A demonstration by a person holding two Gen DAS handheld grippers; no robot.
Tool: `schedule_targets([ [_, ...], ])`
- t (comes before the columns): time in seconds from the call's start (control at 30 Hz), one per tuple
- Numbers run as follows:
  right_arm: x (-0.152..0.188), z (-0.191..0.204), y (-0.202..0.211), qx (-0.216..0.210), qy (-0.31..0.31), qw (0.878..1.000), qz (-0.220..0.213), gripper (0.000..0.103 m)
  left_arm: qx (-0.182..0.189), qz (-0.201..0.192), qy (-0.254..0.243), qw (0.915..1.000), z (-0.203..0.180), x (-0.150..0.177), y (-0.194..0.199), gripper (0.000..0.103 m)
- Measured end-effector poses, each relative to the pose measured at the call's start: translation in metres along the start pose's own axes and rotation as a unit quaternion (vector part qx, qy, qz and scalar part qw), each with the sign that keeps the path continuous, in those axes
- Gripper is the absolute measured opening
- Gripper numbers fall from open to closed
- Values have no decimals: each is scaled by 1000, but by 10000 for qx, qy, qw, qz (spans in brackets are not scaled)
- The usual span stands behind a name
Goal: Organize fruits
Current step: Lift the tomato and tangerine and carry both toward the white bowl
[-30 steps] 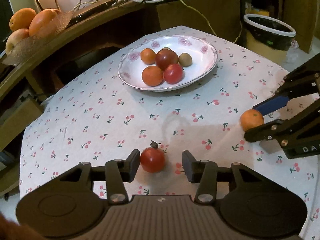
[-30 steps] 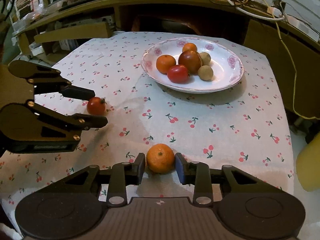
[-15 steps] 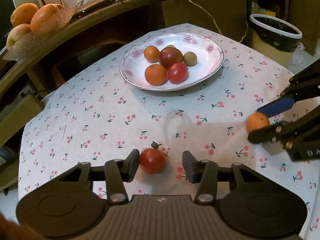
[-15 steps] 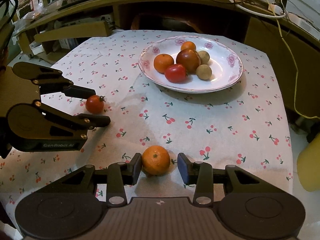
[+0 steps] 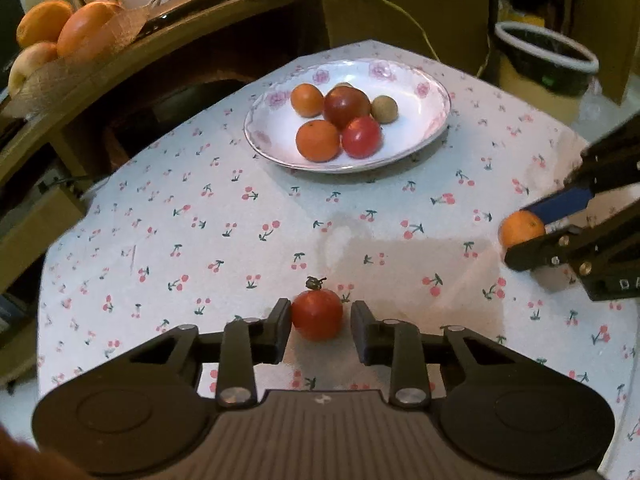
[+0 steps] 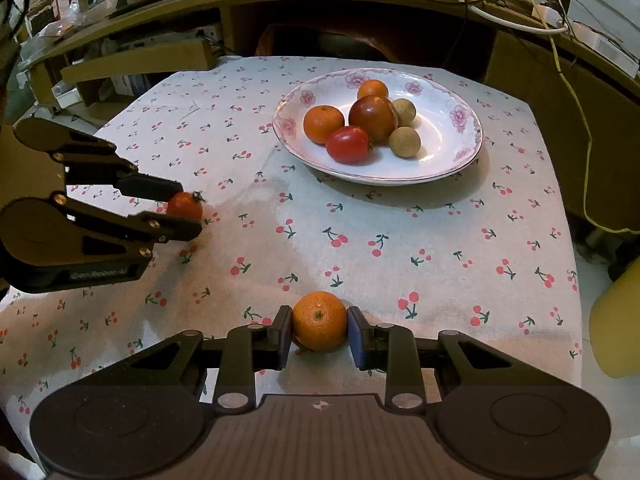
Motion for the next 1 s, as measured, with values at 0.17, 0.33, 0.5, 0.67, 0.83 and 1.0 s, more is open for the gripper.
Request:
schedule_targets([
  [0.17,-1,-2,-1,-12,-99,9999,-23,29,93,-42,156,9998,3,1,-1,37],
  [0.33,-1,2,-2,55,-43,10000,-25,29,73,-6,215,9997,2,3,2,35],
  [0.5,-1,4,0,204,-34,9998,-28,28,88,-36,201,9998,-1,-1,8,32],
  [0.67,-6,3,7,248,-63,9996,-133,28,75,-10,42,10000,-9,-5,9,32],
  [0.83,-18,-1,15,224,-101,9992,-320,28,41,-79,22,10000,-9,-15,10,32],
  [1.0,-35,-5,17,230,-139,9985,-469,28,-45,-258,81,9996,0,-38,11,32],
])
Point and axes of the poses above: each gripper's, at about its wrist camera, not at the fingertips, and y roughly against the way its jaws point, z to its left, x to its underside, the point moved 3 cm from there along -y, roughly the way its jaws point, and after that the axes turned 11 degrees about -y, right-handed, at the moved point
